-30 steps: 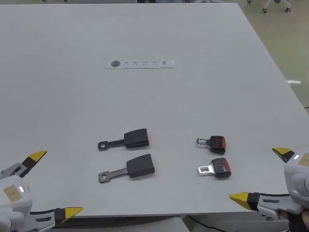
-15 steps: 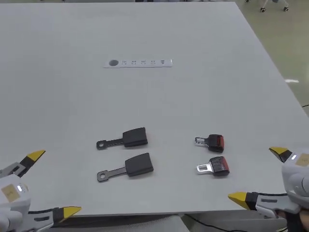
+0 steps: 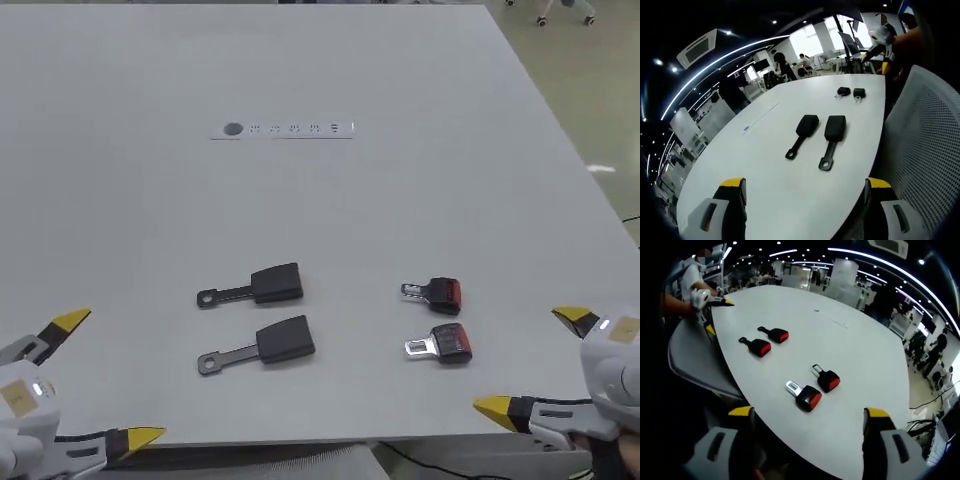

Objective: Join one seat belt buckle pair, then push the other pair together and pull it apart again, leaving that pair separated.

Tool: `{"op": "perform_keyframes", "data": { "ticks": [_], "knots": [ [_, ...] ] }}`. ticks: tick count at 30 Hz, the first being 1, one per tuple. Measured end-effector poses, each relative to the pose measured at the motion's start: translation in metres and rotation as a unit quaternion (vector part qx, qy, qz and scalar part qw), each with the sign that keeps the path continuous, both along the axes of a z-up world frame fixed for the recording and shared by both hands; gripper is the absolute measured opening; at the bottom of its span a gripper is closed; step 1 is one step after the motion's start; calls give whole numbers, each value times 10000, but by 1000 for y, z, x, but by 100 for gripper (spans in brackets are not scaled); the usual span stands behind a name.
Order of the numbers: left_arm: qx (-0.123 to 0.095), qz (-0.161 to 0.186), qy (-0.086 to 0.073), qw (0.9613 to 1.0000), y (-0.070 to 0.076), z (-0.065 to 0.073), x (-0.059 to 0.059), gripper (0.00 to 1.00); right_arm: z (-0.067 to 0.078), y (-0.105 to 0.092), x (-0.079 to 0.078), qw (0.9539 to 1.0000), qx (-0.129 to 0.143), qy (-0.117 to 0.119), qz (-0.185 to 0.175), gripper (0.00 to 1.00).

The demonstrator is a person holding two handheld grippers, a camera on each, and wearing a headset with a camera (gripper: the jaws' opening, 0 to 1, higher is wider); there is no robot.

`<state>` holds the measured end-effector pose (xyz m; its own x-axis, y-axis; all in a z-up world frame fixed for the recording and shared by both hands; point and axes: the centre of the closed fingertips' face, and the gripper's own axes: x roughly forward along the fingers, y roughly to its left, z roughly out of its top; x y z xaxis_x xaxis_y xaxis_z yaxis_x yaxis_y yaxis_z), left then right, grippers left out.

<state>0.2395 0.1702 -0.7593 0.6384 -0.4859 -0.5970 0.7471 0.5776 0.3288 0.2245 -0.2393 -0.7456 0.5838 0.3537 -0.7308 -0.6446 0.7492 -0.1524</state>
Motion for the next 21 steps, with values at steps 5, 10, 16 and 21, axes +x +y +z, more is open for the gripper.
{"op": "perform_keyframes", "data": {
  "ticks": [5,10,16,21],
  "knots": [
    [16,-11,7,10000,-2,1,-1,100,0,0,1,10000,26,-9,-46,93],
    [25,-14,13,10000,-2,1,-1,100,1,-2,4,9999,17,-133,-104,100],
    [52,-28,37,10000,-2,0,-2,100,1,-2,4,9999,19,-114,-118,100],
    [125,-13,9,9999,0,0,-1,100,-1,-4,3,9999,9,-62,-100,99]
  ]
}}
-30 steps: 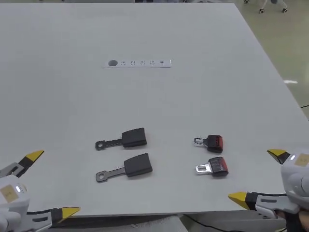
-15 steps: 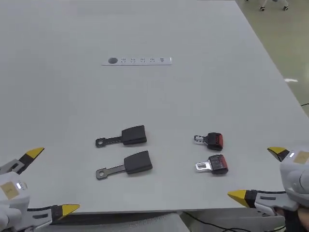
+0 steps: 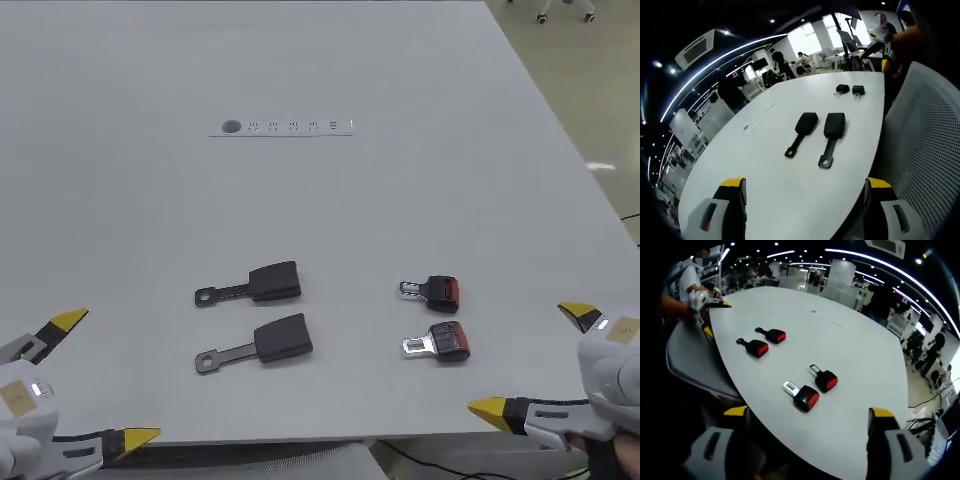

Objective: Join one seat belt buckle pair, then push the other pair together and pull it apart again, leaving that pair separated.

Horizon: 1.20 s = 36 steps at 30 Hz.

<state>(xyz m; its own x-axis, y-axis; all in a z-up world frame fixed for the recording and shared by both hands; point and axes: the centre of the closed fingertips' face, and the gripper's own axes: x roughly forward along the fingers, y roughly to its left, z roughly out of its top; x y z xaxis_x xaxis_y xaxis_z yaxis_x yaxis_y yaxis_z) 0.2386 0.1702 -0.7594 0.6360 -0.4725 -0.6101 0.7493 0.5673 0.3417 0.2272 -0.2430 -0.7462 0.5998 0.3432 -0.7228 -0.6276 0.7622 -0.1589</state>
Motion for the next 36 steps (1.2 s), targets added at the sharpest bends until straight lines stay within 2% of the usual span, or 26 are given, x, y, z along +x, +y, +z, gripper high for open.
{"op": "perform_keyframes", "data": {
  "ticks": [2,4,12,15,19,22,24,28,31,36],
  "knots": [
    [-18,13,-15,10000,0,1,1,100,0,-2,1,10000,5,1,-6,99],
    [8,18,43,10000,1,-1,0,100,0,-3,2,10000,21,21,-23,97],
    [26,13,115,9999,2,-6,-1,100,-5,-1,3,10000,32,87,36,95],
    [39,1,204,9998,2,-9,-2,97,-5,0,4,9999,-25,101,89,93],
    [43,-8,234,9997,4,-12,-2,98,-5,-1,3,9999,-42,110,110,93],
    [132,-14,363,9993,5,-16,-5,94,-7,-6,0,9997,-110,203,14,88],
    [156,-57,341,9993,5,-16,-5,93,-9,-3,-3,9996,-40,274,97,85],
    [123,-45,402,9991,6,-17,-3,95,-10,0,-3,9993,-135,229,277,83],
    [82,14,527,9986,8,-20,-4,97,-12,2,-3,9988,-124,245,412,81],
    [119,-77,571,9983,6,-22,-8,95,-11,0,4,9989,-111,222,390,79]
  ]
}}
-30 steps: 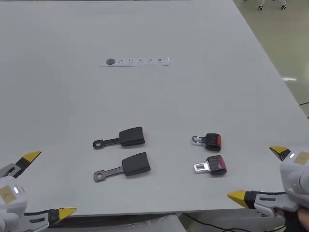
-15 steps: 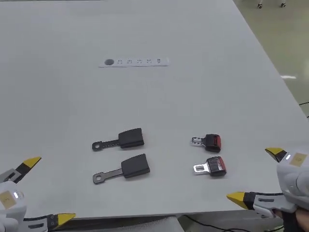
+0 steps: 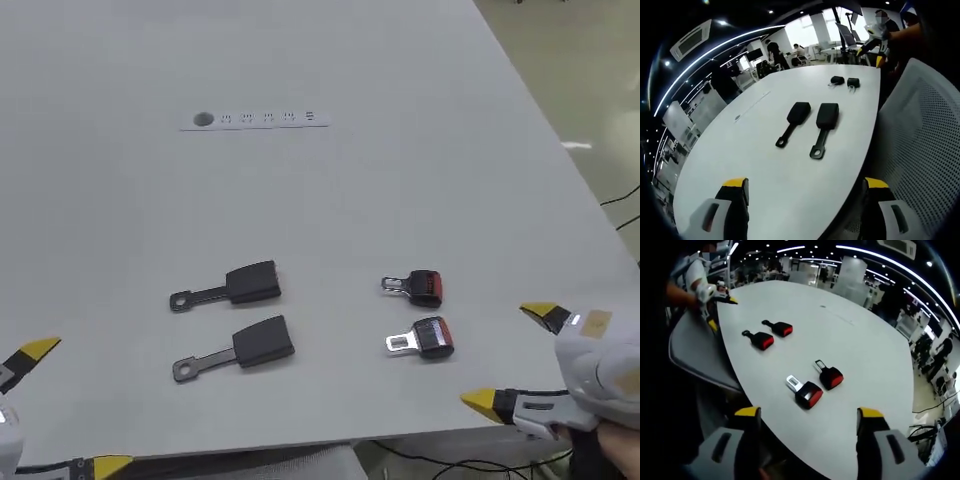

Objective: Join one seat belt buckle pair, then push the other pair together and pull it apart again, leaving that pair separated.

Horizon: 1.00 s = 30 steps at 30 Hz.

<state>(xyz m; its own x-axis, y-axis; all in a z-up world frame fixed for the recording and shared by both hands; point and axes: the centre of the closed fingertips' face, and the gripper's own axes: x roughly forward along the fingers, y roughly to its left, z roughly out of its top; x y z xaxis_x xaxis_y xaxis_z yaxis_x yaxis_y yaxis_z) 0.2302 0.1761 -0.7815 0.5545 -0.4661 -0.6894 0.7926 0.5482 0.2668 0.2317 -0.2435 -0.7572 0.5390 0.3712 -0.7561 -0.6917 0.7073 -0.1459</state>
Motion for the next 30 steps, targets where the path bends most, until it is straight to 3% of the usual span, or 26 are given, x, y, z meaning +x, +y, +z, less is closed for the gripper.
{"op": "perform_keyframes", "data": {
  "ticks": [5,7,9,10,13,15,17,19,20,23,24,26,28,30],
  "knots": [
    [8,7,41,10000,1,0,1,99,6,3,3,9998,-49,-107,181,80],
    [103,-99,160,9998,1,-3,-3,99,6,4,3,9995,-75,-101,278,79],
    [178,-186,430,9987,-1,-9,-10,92,7,5,5,9989,-120,-131,438,78],
    [347,-246,593,9973,0,-13,-12,86,8,5,6,9986,-126,-142,500,77],
    [437,-403,530,9968,-10,-12,-6,81,9,13,9,9951,-186,-89,970,73],
    [401,-446,671,9959,-20,-12,-3,80,7,16,12,9932,-216,-37,1142,69],
    [368,-588,903,9935,-34,-17,0,77,1,20,16,9893,-290,5,1433,66],
    [433,-760,940,9917,-49,-20,8,79,-6,23,21,9858,-367,82,1637,64],
    [462,-839,947,9909,-55,-21,12,79,-11,26,22,9816,-435,116,1857,62],
    [574,-1185,945,9868,-80,-25,27,70,-21,31,28,9738,-555,155,2199,55],
    [573,-1203,976,9863,-86,-26,31,69,-26,32,27,9714,-579,265,2289,54],
    [556,-1285,1046,9846,-100,-29,40,69,-36,32,32,9687,-614,356,2379,53],
    [496,-1361,1326,9805,-112,-33,40,66,-46,33,29,9625,-674,539,2572,51],
    [627,-1487,1327,9779,-121,-39,46,65,-52,33,29,9582,-706,591,2707,49]
  ]
}}
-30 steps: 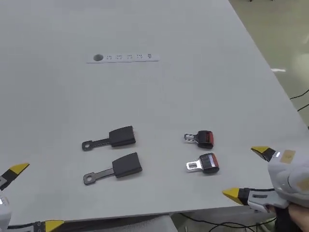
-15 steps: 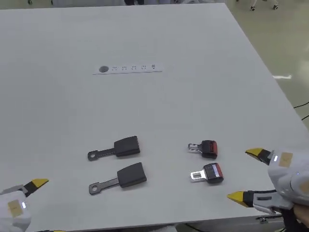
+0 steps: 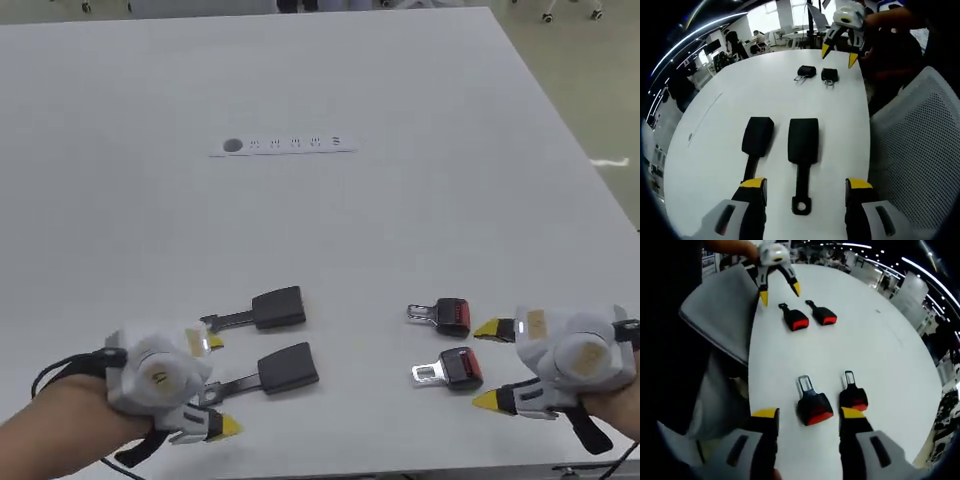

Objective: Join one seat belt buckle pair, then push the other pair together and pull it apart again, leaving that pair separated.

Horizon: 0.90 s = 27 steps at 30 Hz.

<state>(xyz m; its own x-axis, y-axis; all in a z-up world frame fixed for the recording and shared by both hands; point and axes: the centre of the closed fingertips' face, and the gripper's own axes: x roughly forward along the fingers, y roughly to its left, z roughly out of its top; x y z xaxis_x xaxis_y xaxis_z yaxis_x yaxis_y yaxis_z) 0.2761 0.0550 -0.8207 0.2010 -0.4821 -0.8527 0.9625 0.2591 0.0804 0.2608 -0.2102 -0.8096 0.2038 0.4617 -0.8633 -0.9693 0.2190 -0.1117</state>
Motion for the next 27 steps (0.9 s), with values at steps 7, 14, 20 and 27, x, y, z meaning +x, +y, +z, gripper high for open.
{"op": "perform_keyframes", "data": {
  "ticks": [7,14,20,27],
  "knots": [
    [309,-513,249,9979,-18,-23,4,53,-23,-4,8,9995,-139,234,173,47],
    [394,-609,418,9965,-30,-34,6,56,-37,1,12,9982,-127,289,519,46],
    [397,-739,432,9955,-39,-31,15,48,-45,1,16,9969,-24,472,624,44],
    [521,-1025,468,9923,-38,-32,10,34,-45,0,16,9957,121,604,694,35]
  ]
}}
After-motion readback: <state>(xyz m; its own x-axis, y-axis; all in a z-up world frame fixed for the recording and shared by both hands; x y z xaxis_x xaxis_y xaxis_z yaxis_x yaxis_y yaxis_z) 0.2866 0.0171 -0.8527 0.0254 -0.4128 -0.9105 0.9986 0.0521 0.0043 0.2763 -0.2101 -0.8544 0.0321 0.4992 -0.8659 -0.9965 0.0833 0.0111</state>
